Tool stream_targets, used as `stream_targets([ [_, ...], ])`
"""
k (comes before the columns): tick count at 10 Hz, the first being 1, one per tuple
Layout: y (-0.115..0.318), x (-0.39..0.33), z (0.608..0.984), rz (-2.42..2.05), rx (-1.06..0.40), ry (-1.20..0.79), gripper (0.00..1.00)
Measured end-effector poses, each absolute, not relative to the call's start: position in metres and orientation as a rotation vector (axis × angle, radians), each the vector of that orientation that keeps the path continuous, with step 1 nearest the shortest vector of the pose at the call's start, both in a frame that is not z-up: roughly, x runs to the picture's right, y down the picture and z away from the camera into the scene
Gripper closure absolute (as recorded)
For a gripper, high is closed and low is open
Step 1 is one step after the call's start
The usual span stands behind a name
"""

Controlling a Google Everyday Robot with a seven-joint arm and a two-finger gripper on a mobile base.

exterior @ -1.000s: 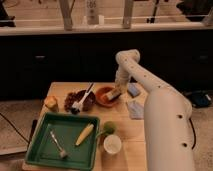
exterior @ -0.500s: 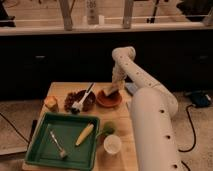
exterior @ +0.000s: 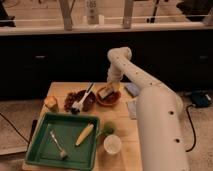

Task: Wipe red bowl with eraser

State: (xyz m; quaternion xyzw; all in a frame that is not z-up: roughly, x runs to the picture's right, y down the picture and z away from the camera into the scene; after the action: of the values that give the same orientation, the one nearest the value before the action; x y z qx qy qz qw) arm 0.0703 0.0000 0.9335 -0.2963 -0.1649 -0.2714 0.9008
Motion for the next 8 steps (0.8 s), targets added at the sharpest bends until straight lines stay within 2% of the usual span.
stream_targets([
  [4, 0.006, 0.125, 0.932, -0.515, -0.637, -0.315, 0.97],
  [8, -0.006, 0.131, 0.944, -0.493, -0.644, -0.299, 0.97],
])
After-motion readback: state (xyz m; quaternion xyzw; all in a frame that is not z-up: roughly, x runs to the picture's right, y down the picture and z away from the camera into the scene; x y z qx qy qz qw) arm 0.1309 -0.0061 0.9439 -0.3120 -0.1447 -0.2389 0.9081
